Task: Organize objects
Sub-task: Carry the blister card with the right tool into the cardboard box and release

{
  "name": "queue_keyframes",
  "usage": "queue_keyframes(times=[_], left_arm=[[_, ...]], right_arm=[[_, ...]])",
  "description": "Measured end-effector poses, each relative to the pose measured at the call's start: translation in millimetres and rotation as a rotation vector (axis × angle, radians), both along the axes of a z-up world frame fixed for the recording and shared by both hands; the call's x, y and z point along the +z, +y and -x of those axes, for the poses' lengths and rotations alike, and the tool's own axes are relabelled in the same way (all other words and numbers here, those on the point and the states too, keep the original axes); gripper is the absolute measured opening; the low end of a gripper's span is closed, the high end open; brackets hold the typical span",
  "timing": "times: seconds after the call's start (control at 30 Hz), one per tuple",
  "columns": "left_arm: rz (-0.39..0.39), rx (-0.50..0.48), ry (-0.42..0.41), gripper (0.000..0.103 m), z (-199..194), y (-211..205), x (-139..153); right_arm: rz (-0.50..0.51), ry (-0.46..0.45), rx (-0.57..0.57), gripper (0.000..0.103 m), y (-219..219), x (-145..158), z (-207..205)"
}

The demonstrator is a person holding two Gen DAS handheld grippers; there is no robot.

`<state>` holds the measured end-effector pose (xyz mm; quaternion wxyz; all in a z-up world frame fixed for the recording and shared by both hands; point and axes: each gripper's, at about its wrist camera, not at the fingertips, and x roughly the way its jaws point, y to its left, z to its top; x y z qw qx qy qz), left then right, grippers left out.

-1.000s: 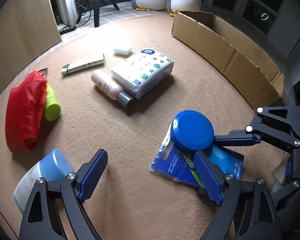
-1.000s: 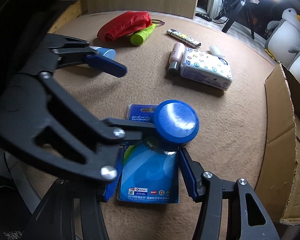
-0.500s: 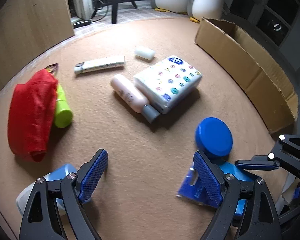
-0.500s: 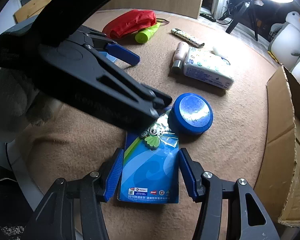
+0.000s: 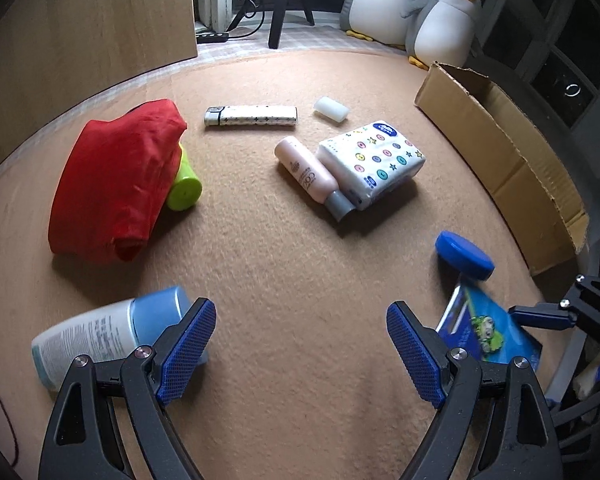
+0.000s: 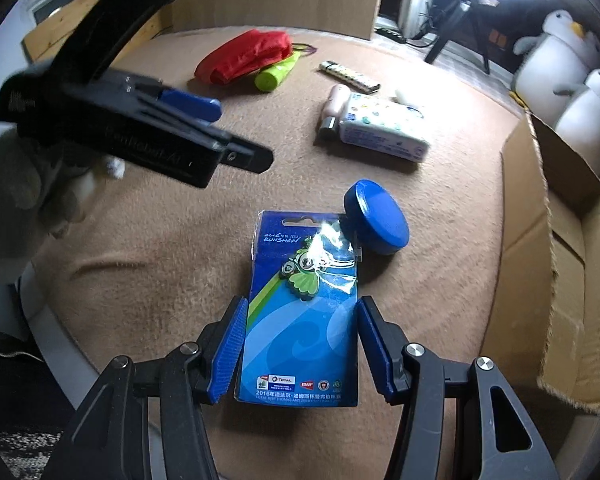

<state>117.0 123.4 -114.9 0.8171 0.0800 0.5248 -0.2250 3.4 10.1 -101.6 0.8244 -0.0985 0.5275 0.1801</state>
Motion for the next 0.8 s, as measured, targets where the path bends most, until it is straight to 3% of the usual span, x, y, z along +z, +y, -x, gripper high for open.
queue_keyframes(times=[0.4,0.57,0.8], left_arm=[[0.011,0.033,-0.032,0.090,14.7,7.0,17.1],[0.011,0.061,-0.057,0.090,17.8,16.1,27.3],[0.007,0.121,-0.076,0.090,18.6,37.1,36.9]], right_arm=[[-0.031,-0.090,-0.060,0.051,-10.0,33.7,0.9],[-0.010,-0.172,-0.162,0.051,-38.3,54.3,-15.8],[0.020,-0.195,-0.337,0.051,-94.9,61.4,-46.0]])
